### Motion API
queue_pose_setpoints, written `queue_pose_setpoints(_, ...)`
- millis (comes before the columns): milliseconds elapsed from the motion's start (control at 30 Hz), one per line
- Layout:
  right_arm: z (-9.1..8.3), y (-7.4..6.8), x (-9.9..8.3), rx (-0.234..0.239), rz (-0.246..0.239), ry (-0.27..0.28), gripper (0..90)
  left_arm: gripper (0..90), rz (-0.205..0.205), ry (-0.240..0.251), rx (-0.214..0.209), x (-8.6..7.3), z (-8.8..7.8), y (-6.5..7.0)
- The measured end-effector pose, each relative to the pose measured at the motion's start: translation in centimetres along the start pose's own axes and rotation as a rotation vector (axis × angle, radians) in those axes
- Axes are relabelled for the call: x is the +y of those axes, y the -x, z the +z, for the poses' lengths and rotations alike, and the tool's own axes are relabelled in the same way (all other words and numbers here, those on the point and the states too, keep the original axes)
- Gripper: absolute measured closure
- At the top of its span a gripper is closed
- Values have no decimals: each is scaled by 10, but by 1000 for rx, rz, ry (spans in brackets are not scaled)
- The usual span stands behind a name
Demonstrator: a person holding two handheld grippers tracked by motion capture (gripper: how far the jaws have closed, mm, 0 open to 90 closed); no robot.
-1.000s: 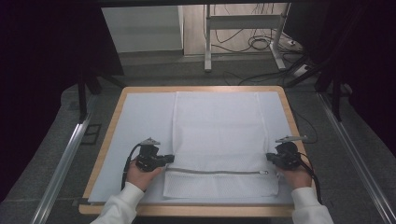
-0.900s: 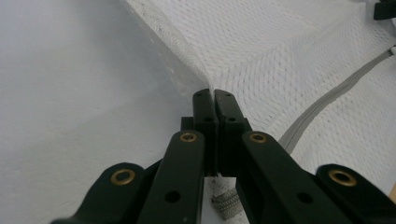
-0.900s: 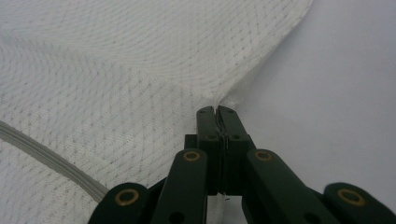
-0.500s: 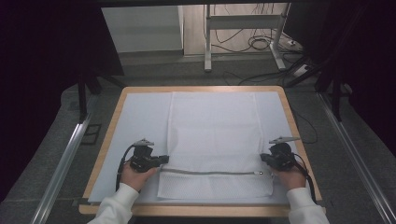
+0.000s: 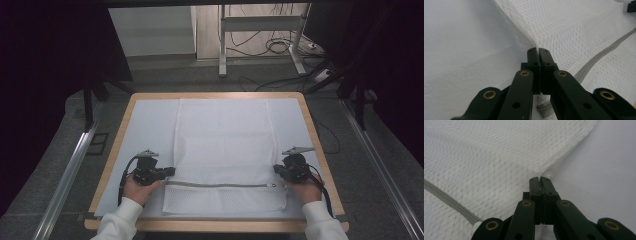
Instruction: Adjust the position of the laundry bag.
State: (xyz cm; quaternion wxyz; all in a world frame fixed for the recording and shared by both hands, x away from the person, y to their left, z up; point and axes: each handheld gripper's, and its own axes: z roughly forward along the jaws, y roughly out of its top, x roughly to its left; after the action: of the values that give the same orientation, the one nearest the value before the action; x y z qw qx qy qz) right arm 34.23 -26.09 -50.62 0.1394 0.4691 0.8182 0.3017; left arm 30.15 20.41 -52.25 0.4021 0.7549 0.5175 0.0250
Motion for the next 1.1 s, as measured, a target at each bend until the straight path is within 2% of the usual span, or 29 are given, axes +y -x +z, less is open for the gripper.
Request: queue_pose_setpoints(1100,16,-30,10,58,-50,15,881,891,-51,3,39,-14,-22,-32)
